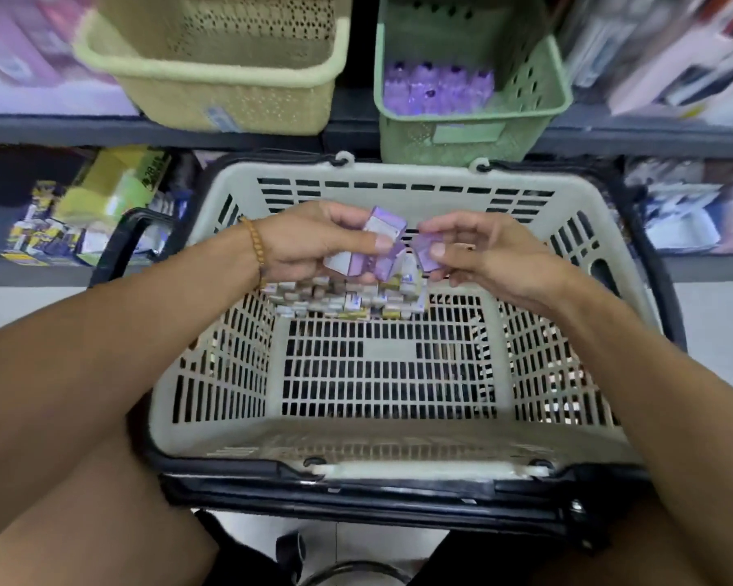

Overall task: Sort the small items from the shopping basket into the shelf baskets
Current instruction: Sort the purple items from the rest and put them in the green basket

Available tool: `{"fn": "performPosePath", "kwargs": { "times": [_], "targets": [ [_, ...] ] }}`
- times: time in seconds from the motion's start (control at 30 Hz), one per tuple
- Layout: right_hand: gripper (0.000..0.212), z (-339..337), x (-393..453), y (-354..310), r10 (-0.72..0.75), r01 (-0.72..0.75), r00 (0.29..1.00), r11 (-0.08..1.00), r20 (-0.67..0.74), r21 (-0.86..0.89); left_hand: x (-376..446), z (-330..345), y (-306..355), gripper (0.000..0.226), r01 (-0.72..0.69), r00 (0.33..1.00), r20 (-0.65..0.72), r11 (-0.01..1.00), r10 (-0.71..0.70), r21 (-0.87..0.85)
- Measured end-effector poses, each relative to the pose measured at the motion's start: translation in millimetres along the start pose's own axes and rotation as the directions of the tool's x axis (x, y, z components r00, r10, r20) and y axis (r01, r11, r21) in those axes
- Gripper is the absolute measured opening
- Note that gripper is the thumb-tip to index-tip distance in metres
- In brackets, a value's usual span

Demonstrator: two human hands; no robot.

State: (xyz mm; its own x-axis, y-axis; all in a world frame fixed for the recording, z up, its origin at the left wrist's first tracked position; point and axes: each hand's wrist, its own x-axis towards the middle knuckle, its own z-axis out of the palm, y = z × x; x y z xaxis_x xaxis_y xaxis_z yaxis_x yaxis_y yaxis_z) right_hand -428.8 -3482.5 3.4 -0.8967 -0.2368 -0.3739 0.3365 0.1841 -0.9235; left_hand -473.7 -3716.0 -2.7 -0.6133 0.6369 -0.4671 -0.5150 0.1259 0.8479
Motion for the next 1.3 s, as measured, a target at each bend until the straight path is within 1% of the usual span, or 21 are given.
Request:
{"fn": "performPosePath", "kwargs": {
  "times": [0.1, 0.23, 0.3, 0.37, 0.43, 0.47, 0.5, 0.57, 0.6, 0.63, 0.7, 0.87, 1.0, 1.07, 1.13, 1.17, 1.2, 1.23, 1.27, 1.3],
  "targets": [
    [0.032, -3, -5, -29, -0.095, 0.093, 0.995, 0.994, -0.043, -0.056, -7, 2, 22, 0.018, -0.15, 0.988, -0.031, 0.988, 0.149, -0.026],
    [0.04, -12, -9, -75, -0.198, 0.166, 0.971, 0.962, -0.136, -0.219, -15, -1, 49, 0.021, -0.294, 0.954, -0.072, 0.954, 0.29, -0.059],
    [0.033, -19, -4, -97, -0.268, 0.206, 0.942, 0.936, -0.202, -0.285, -18, -4, 60, 0.026, -0.337, 0.939, -0.098, 0.937, 0.329, -0.092],
    [0.028, -28, 9, -115, -0.352, 0.228, 0.902, 0.879, -0.249, -0.418, -20, -8, 68, 0.028, -0.366, 0.927, -0.141, 0.919, 0.347, -0.148],
    [0.028, -40, 29, -127, -0.406, 0.181, 0.881, 0.762, -0.241, -0.622, -21, -10, 74, 0.031, -0.387, 0.917, -0.18, 0.902, 0.355, -0.191],
    [0.03, -47, 41, -130, -0.408, 0.118, 0.884, 0.663, -0.226, -0.739, -21, -10, 76, 0.033, -0.395, 0.913, -0.197, 0.897, 0.359, -0.199],
    [0.032, -54, 53, -131, -0.399, 0.044, 0.892, 0.541, -0.211, -0.84, -21, -11, 77, 0.035, -0.404, 0.908, -0.212, 0.892, 0.362, -0.205],
    [0.035, -65, 75, -130, -0.365, -0.058, 0.915, 0.312, -0.175, -0.948, -21, -12, 81, 0.038, -0.419, 0.9, -0.231, 0.881, 0.37, -0.222],
    [0.036, -70, 85, -129, -0.338, -0.083, 0.927, 0.233, -0.16, -0.969, -20, -12, 82, 0.038, -0.426, 0.897, -0.234, 0.874, 0.374, -0.234],
    [0.034, -73, 93, -127, -0.311, -0.099, 0.938, 0.176, -0.151, -0.979, -19, -13, 83, 0.039, -0.432, 0.895, -0.235, 0.867, 0.378, -0.249],
    [0.029, -77, 105, -123, -0.279, -0.124, 0.949, 0.098, -0.147, -0.987, -17, -14, 85, 0.04, -0.436, 0.895, -0.234, 0.855, 0.38, -0.281],
    [0.023, -83, 122, -116, -0.252, -0.142, 0.957, 0.013, -0.141, -0.99, -11, -14, 87, 0.04, -0.429, 0.9, -0.254, 0.828, 0.355, -0.361],
    [0.028, -80, 129, -115, -0.229, -0.157, 0.96, 0.025, -0.159, -0.987, -8, -10, 88, 0.041, -0.39, 0.919, -0.249, 0.798, 0.306, -0.459],
    [0.034, -79, 126, -117, -0.221, -0.166, 0.96, 0.037, -0.17, -0.985, -6, -9, 88, 0.049, -0.368, 0.929, -0.246, 0.76, 0.276, -0.536],
    [0.038, -75, 118, -121, -0.267, -0.174, 0.946, 0.059, -0.183, -0.983, -5, -8, 88, 0.051, -0.355, 0.934, -0.253, 0.716, 0.25, -0.601],
    [0.037, -71, 113, -125, -0.314, -0.158, 0.932, 0.096, -0.18, -0.983, -5, -8, 88, 0.048, -0.352, 0.936, -0.254, 0.696, 0.245, -0.626],
    [0.033, -65, 107, -128, -0.36, -0.115, 0.916, 0.18, -0.174, -0.977, -5, -7, 88, 0.045, -0.352, 0.936, -0.252, 0.679, 0.246, -0.644],
    [0.028, -57, 99, -132, -0.39, -0.034, 0.905, 0.328, -0.168, -0.944, -4, -7, 89, 0.043, -0.354, 0.935, -0.249, 0.668, 0.251, -0.655],
    [0.021, -47, 91, -136, -0.396, 0.079, 0.905, 0.515, -0.156, -0.853, -4, -7, 89, 0.041, -0.357, 0.934, -0.248, 0.664, 0.256, -0.657],
    [0.016, -35, 82, -141, -0.385, 0.194, 0.915, 0.678, -0.118, -0.709, -3, -6, 89, 0.039, -0.361, 0.933, -0.25, 0.669, 0.26, -0.65]
  ]
}}
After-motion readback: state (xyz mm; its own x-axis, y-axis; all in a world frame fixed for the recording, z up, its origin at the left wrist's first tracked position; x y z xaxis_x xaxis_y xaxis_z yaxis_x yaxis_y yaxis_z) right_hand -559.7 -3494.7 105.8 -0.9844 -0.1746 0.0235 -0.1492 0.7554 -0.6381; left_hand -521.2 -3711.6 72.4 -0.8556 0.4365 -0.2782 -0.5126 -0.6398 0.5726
